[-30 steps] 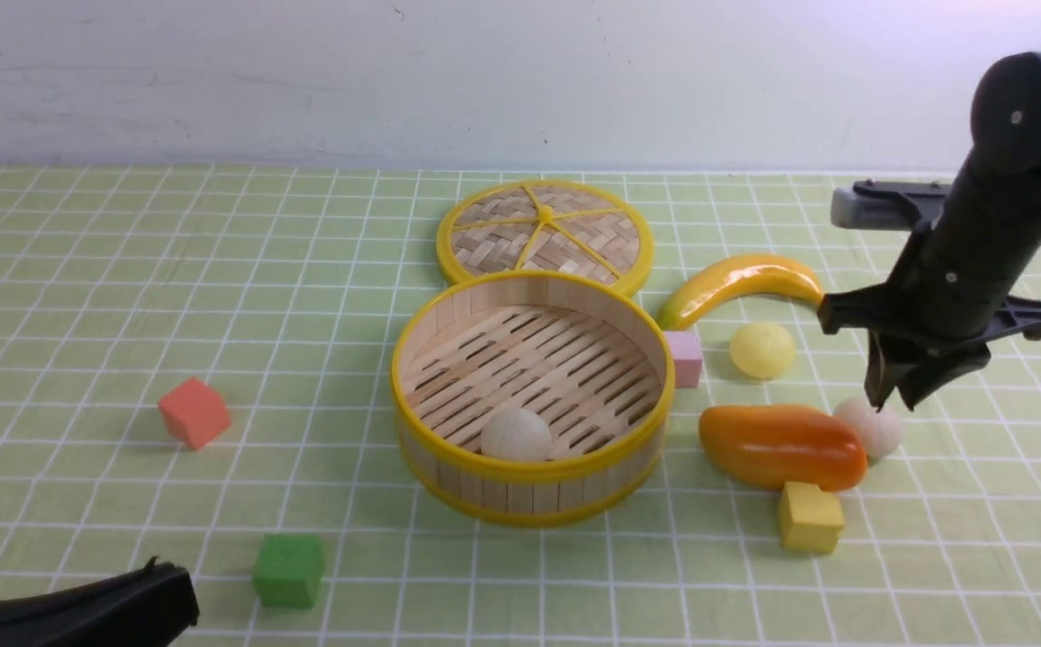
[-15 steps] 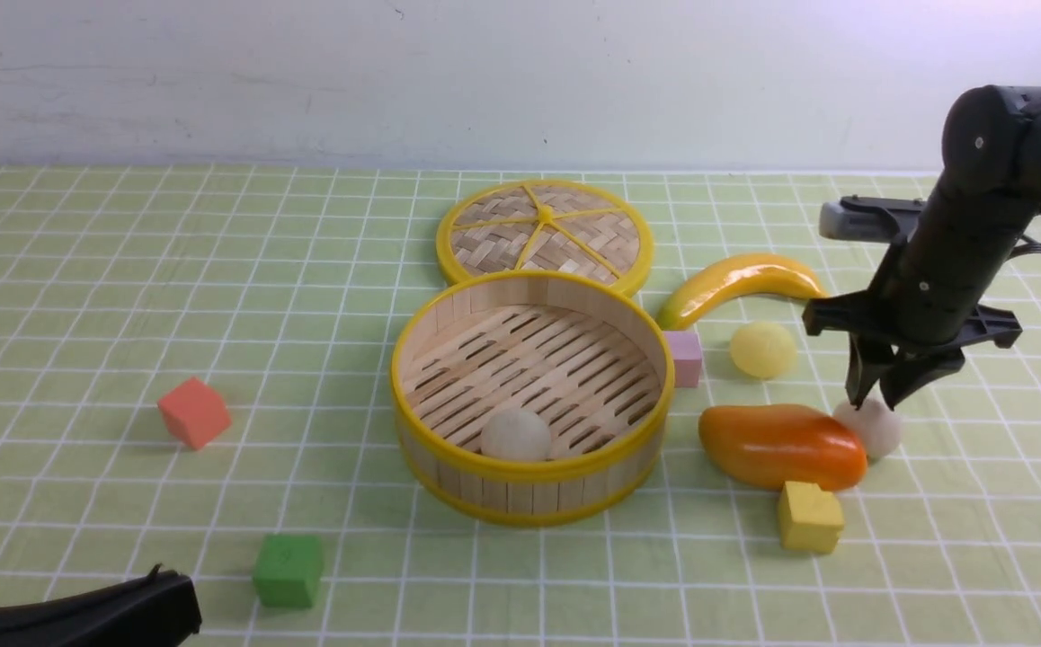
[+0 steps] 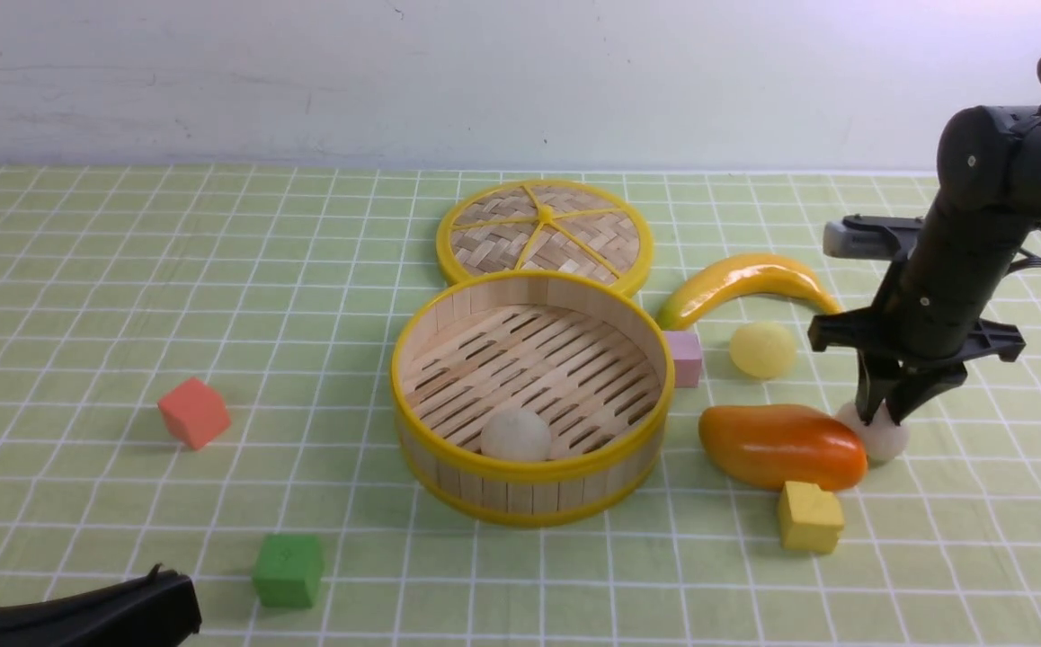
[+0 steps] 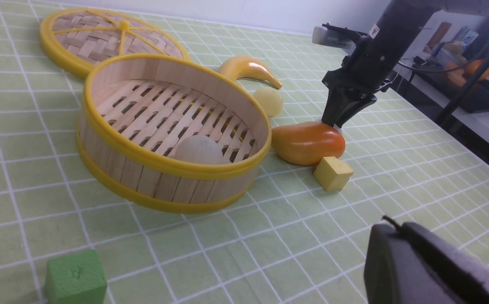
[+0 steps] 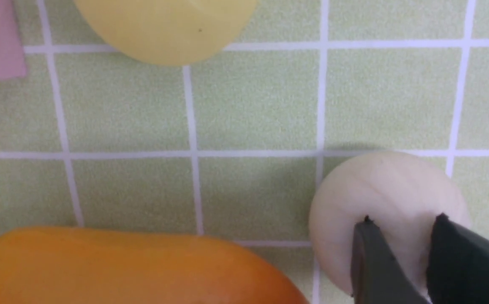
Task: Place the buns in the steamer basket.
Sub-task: Use the right arm to grab a steamed stuffed bun, then use the right arm to put the steamed stuffed bun into the steamer
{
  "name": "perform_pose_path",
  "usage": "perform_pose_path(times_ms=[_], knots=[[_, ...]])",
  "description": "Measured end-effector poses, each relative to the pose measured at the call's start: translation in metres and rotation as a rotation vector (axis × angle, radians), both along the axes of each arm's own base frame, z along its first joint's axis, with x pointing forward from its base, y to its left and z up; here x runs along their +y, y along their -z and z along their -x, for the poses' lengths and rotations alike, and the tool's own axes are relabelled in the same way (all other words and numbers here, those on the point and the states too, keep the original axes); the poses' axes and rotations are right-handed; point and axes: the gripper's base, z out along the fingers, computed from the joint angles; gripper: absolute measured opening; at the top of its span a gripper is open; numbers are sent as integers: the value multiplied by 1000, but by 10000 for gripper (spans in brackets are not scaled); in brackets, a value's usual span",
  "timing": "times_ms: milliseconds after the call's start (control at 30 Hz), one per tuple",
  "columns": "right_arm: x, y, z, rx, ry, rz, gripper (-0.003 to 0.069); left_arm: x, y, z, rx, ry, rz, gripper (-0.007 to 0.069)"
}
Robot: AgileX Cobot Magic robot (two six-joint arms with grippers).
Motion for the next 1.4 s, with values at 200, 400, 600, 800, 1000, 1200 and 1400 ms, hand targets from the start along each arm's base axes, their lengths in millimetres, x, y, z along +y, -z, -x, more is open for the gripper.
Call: perform_pose_path(times_ms=[200, 400, 600, 800, 1000, 1200, 1400], knots=[[0, 0, 1, 12, -43, 6, 17, 0, 0, 0, -1, 0, 0, -9], [2, -32, 12, -27, -106, 12, 0, 0, 0, 0, -1, 0, 0, -4], [50, -119, 47, -264, -223, -21, 2, 0, 0, 0, -4, -3, 2, -2], [125, -134, 69, -358, -397, -92, 5, 0, -1, 0, -6, -4, 4, 2], [189, -103, 61, -386, -507, -133, 6, 0, -1, 0, -9, -6, 6, 8], [207, -54, 31, -334, -529, -80, 8, 0, -1, 0, -10, -7, 6, 10], [208, -22, 20, -292, -514, -12, 59, 0, -1, 0, -10, -7, 6, 15]])
